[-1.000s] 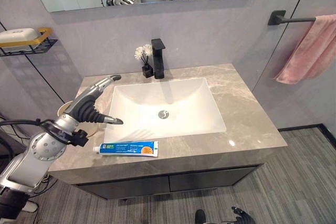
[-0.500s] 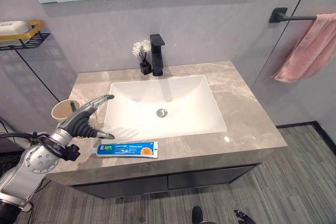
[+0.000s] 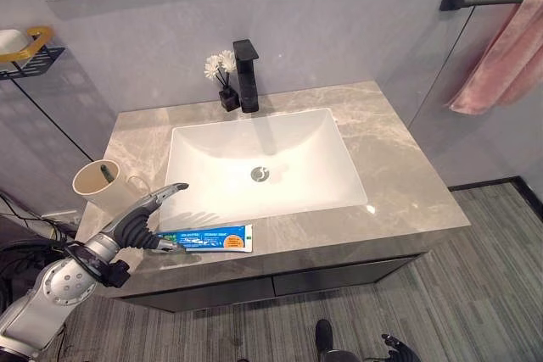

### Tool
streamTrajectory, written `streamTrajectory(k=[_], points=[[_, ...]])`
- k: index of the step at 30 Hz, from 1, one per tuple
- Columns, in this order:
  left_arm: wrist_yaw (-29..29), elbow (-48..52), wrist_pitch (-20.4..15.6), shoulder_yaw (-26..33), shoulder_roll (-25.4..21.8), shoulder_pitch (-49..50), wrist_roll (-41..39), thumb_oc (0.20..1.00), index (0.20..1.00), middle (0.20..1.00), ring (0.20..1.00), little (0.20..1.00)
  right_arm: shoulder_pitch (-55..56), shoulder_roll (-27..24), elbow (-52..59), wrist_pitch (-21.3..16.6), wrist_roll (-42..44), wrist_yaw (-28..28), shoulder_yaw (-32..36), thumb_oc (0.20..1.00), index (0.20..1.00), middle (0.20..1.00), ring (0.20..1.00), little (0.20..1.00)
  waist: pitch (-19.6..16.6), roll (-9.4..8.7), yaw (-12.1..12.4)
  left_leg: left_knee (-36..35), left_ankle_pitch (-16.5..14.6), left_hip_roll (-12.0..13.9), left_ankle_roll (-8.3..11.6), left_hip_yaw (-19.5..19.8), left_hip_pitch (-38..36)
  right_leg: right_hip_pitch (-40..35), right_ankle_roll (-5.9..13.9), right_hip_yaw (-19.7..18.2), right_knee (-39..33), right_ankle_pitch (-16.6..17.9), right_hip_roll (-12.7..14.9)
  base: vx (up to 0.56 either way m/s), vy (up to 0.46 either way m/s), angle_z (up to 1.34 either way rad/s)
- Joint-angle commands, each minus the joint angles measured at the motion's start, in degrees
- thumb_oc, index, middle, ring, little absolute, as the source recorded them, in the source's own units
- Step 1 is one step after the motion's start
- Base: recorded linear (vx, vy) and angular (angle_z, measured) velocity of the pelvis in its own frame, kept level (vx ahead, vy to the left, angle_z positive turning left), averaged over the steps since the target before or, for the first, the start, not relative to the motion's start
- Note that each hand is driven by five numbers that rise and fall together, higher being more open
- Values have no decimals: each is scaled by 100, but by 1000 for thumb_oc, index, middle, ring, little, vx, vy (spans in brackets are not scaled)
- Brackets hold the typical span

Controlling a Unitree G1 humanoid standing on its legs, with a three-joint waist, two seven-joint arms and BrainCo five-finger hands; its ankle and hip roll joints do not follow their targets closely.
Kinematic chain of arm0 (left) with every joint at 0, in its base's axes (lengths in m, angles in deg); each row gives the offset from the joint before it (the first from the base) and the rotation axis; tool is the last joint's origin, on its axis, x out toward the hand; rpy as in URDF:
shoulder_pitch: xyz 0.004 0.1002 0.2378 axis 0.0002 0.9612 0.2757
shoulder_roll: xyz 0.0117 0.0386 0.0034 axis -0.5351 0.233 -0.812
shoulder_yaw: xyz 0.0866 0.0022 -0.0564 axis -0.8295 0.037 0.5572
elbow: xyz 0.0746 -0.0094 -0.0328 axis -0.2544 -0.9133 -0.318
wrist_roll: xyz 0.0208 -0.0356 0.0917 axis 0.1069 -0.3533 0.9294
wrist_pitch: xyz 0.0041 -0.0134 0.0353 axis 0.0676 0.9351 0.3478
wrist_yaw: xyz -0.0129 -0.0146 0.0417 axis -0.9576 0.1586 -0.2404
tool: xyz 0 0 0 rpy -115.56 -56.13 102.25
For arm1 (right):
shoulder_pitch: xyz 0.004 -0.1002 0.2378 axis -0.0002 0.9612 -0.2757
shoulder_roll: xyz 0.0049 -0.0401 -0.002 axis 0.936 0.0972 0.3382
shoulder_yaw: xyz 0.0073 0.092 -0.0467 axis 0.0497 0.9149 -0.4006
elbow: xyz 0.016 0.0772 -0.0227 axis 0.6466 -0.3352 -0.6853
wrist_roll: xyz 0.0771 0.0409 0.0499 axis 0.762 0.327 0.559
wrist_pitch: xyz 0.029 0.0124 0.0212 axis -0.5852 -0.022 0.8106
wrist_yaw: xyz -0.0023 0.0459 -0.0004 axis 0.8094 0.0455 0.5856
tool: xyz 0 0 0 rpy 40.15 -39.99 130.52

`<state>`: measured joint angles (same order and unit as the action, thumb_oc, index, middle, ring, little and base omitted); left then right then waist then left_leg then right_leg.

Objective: Put brush and paste in cup on sink, flatten towel.

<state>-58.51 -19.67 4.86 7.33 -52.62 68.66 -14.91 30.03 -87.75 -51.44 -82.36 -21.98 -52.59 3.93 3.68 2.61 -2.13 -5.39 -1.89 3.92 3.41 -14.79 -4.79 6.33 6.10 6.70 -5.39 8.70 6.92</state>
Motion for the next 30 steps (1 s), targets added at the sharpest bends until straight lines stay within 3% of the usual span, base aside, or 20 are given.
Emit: streamTrajectory(k=[1, 16, 19, 28, 29, 30], points=[[34, 132, -138, 222, -82, -280, -176, 1000, 1000, 1000, 1000, 1000, -285, -35, 40, -172, -159, 29, -154, 1000, 1000, 1000, 1000, 1000, 74, -244, -108, 39, 347, -12, 48, 200, 335, -514, 620, -12, 39, 155, 577, 0, 0, 0], [-86, 99, -68, 479, -185, 435, 80, 1000, 1000, 1000, 1000, 1000, -184, -141, 367, -206, -397, -67, -144, 1000, 1000, 1000, 1000, 1000, 195, -252, -71, 39, 364, 96, 88, 299, 314, -609, 564, 146, 81, 11, 465, 11, -4, 1], [12, -64, -79, 394, -175, 480, 585, 1000, 1000, 1000, 1000, 1000, -171, -147, 380, -235, -410, -77, -131, 1000, 1000, 1000, 1000, 1000, 155, -261, -64, 39, 304, 102, 60, 325, 141, -704, 544, 113, 208, -80, 439, 65, -7, 17], [20, -282, -120, 127, 59, 363, 817, 1000, 1000, 1000, 1000, 1000, -148, -185, 409, -262, -395, -107, -80, 1000, 1000, 1000, 1000, 1000, -2, -302, -64, 39, 249, 143, 79, 276, -39, -926, 509, 142, 79, -156, 388, 11, -4, 0], [19, -312, -119, 87, 87, 341, 835, 887, 887, 887, 887, 887, -149, -182, 387, -256, -397, -107, -86, 1000, 1000, 1000, 1000, 1000, -9, -308, -65, 39, 246, 149, 81, 274, -48, -934, 504, 140, 75, -161, 379, 0, 0, 0], [21, -326, -110, 60, 116, 321, 852, 840, 840, 840, 840, 840, -146, -177, 370, -256, -399, -104, -87, 1000, 1000, 1000, 1000, 1000, -14, -310, -66, 39, 246, 152, 83, 272, -55, -939, 501, 141, 71, -166, 371, 0, 0, 0]])
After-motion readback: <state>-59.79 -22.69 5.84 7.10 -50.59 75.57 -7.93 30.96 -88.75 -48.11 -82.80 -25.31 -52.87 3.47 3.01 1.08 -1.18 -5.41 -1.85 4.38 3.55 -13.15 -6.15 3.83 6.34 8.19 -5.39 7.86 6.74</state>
